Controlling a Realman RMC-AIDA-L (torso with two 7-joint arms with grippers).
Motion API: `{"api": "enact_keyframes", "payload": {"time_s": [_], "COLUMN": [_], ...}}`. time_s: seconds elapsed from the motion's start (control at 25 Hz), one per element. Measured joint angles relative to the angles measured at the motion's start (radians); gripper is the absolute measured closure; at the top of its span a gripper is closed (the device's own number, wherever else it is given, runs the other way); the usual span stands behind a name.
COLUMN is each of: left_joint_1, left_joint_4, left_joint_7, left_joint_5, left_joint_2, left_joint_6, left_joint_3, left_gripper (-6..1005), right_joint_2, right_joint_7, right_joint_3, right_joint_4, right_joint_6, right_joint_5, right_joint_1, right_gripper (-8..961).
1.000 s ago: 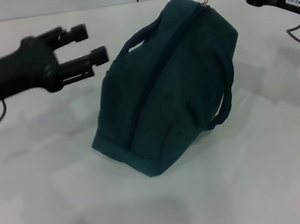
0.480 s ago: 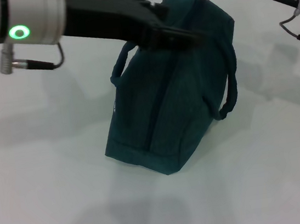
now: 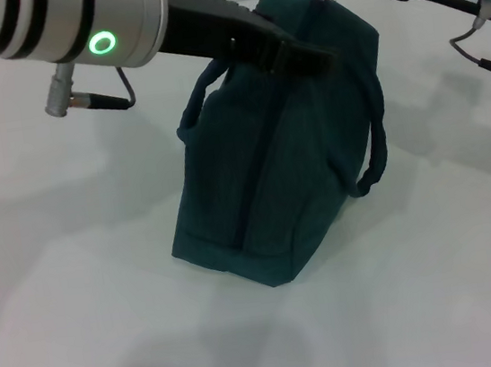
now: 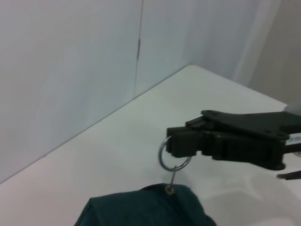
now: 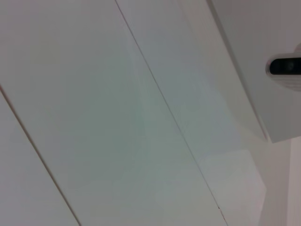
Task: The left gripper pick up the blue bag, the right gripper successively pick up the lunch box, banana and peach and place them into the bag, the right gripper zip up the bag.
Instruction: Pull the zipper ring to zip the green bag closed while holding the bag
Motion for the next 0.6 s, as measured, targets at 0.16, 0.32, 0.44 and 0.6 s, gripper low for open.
{"api": "enact_keyframes", "payload": {"time_s": [0.16, 0.32, 0.44, 0.6], "left_joint_1": [0.0, 0.002, 0.004, 0.015], "left_joint_4": [-0.004, -0.006, -0.015, -0.017], "left_joint_7": [-0.018, -0.027, -0.017, 0.017], "left_joint_5": [0.034, 0.041, 0.03, 0.027], "left_joint_2": [0.0, -0.001, -0.001, -0.001], "left_joint_6": [-0.004, -0.006, -0.007, -0.016], "left_joint_3": [0.011, 0.026, 0.035, 0.046], "left_gripper": [137, 140, 161, 237], "right_joint_2": [0.0, 0.0, 0.0, 0.0], "right_joint_7": [0.0, 0.0, 0.0, 0.0], "right_joint_3": [0.0, 0.0, 0.0, 0.0], "right_joint_4": [0.0, 0.0, 0.0, 0.0], "right_joint_6": [-0.002, -0.003, -0.003, -0.003], "right_joint_5": [0.0, -0.001, -0.001, -0.001], "right_joint_1": [0.0, 0.0, 0.0, -0.002], "right_gripper": [854, 853, 852, 851]}}
